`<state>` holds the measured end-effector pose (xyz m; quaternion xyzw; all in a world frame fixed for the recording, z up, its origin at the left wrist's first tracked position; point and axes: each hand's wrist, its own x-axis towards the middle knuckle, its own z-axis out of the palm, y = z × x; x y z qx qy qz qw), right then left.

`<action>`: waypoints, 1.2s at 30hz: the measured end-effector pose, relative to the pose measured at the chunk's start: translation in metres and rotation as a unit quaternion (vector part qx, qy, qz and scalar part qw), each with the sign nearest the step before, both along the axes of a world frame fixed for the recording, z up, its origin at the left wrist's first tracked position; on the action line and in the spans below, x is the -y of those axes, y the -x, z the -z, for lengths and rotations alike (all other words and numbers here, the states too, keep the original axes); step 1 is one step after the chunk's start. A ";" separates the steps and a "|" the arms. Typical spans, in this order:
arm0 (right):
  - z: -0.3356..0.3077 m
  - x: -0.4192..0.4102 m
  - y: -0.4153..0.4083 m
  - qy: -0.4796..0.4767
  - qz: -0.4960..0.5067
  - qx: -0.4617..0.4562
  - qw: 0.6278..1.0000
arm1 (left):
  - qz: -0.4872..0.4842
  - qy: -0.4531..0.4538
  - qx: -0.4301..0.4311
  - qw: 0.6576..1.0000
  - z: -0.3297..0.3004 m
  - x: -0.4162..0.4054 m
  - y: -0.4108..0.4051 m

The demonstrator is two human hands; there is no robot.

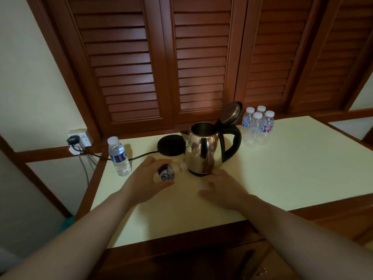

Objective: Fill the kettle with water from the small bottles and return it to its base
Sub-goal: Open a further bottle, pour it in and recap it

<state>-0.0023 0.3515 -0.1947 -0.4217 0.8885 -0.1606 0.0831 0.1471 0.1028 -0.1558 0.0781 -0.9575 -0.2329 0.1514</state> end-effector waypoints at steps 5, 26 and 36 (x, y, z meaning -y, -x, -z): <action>-0.005 0.012 -0.004 0.022 -0.002 0.020 1.000 | 0.018 -0.017 0.012 1.000 0.013 0.005 -0.009; -0.050 -0.021 0.001 0.295 -0.040 0.203 0.933 | 0.088 -0.046 -0.006 0.995 0.004 -0.040 0.018; -0.058 -0.075 0.053 0.204 -0.026 0.178 0.962 | 0.057 0.043 -0.049 0.996 -0.014 -0.119 0.055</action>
